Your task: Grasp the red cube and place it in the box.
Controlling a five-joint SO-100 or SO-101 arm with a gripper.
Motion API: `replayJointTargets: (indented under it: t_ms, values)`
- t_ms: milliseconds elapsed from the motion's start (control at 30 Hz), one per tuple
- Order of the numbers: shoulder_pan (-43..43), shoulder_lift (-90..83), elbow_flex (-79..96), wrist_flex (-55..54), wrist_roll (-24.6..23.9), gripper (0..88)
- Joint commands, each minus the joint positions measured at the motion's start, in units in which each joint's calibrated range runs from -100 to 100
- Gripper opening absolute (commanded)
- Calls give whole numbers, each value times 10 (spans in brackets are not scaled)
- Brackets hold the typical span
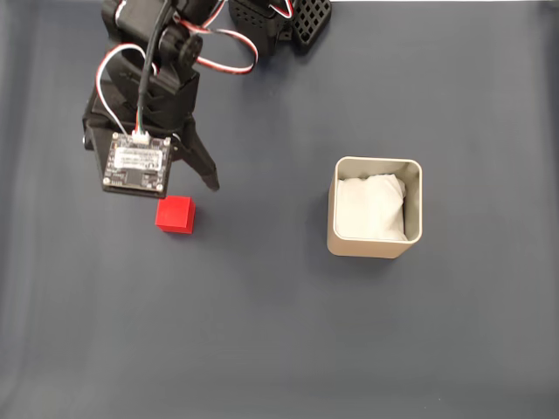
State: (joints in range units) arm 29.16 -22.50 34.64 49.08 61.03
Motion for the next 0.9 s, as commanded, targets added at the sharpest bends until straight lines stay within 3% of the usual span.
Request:
replayJointTargets:
  t_ms: [0, 867]
  values:
    - [-7, 4, -15, -19, -6, 389]
    - [-31, 83, -6, -79, -33, 388]
